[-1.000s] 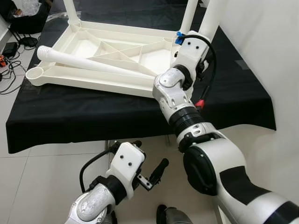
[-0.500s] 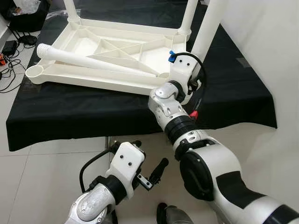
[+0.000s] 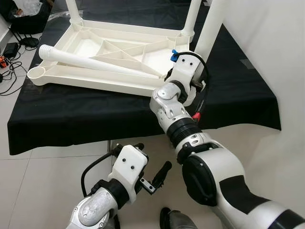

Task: Building children table

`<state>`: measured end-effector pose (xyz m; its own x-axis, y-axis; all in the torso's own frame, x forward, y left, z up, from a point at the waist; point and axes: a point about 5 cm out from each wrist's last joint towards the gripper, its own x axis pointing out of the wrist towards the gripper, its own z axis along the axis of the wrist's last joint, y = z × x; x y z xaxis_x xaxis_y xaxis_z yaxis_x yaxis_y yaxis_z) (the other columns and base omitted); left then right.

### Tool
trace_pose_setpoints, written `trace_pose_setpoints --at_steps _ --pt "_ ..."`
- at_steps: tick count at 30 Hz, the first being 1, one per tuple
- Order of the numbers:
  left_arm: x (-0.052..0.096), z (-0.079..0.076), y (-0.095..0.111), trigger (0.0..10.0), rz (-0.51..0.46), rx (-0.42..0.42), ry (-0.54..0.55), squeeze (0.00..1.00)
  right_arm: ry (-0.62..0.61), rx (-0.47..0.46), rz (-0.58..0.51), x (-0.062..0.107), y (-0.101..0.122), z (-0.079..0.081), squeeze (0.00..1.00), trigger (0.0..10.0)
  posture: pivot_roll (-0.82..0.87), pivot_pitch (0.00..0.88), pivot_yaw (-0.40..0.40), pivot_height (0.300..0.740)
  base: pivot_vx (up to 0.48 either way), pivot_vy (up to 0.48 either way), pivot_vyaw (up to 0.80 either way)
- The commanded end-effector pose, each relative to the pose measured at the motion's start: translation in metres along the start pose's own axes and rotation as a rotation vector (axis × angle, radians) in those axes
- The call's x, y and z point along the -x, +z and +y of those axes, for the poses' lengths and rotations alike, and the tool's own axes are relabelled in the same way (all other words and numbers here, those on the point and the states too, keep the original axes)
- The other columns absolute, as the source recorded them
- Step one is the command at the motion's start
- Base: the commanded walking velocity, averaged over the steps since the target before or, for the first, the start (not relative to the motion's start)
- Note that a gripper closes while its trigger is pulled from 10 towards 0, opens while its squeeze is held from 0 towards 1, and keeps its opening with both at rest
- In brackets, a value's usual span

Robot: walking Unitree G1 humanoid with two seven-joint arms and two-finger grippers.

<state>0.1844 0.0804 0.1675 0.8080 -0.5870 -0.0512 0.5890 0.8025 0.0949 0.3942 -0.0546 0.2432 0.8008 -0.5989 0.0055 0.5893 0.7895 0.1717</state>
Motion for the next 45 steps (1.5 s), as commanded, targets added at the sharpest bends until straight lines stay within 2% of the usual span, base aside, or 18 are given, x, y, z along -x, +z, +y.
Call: trace_pose_setpoints --at_steps 1,8,12,17,24,33,40,45 --pt "0.001 0.0 -0.004 10.0 0.012 -0.002 0.0 0.0 0.005 -0.03 0.016 0.003 -0.001 0.001 0.0 10.0 0.07 0.225 -0.072 0.74 0.0 0.0 0.0" --pt "0.0 0.002 -0.004 10.0 0.012 -0.004 0.004 0.0 0.023 -0.054 0.022 0.003 -0.002 0.0 0.0 10.0 0.07 0.22 -0.071 0.74 0.0 0.0 0.0" --pt "0.0 0.002 -0.005 10.0 0.013 -0.006 0.007 0.0 0.05 -0.063 -0.034 0.004 0.0 -0.006 0.0 10.0 0.07 0.206 -0.068 0.74 0.0 0.0 0.0" --pt "0.0 0.001 -0.007 10.0 0.014 -0.005 0.003 0.0 0.084 -0.066 -0.044 0.007 -0.001 -0.009 0.0 10.0 0.06 0.196 -0.064 0.74 0.0 0.0 0.0" --pt "-0.001 0.002 -0.007 10.0 0.011 -0.009 0.006 0.0 0.198 -0.067 -0.043 0.013 -0.006 -0.013 0.0 10.0 0.06 0.18 -0.063 0.74 0.0 0.0 0.0" --pt "-0.002 0.002 -0.009 10.0 0.007 -0.01 0.004 0.0 0.242 -0.039 -0.055 0.015 -0.009 -0.027 0.0 10.0 0.05 0.169 -0.063 0.74 0.0 0.0 0.0" --pt "-0.002 0.005 -0.01 10.0 0.004 -0.015 0.008 0.0 0.337 -0.01 -0.062 0.017 -0.014 -0.039 0.0 10.0 0.05 0.156 -0.059 0.74 0.0 0.0 0.0" --pt "-0.003 0.006 -0.011 10.0 0.001 -0.017 0.012 0.0 0.461 0.034 -0.039 0.02 -0.019 -0.049 0.0 10.0 0.05 0.147 -0.06 0.74 0.0 0.0 0.0"
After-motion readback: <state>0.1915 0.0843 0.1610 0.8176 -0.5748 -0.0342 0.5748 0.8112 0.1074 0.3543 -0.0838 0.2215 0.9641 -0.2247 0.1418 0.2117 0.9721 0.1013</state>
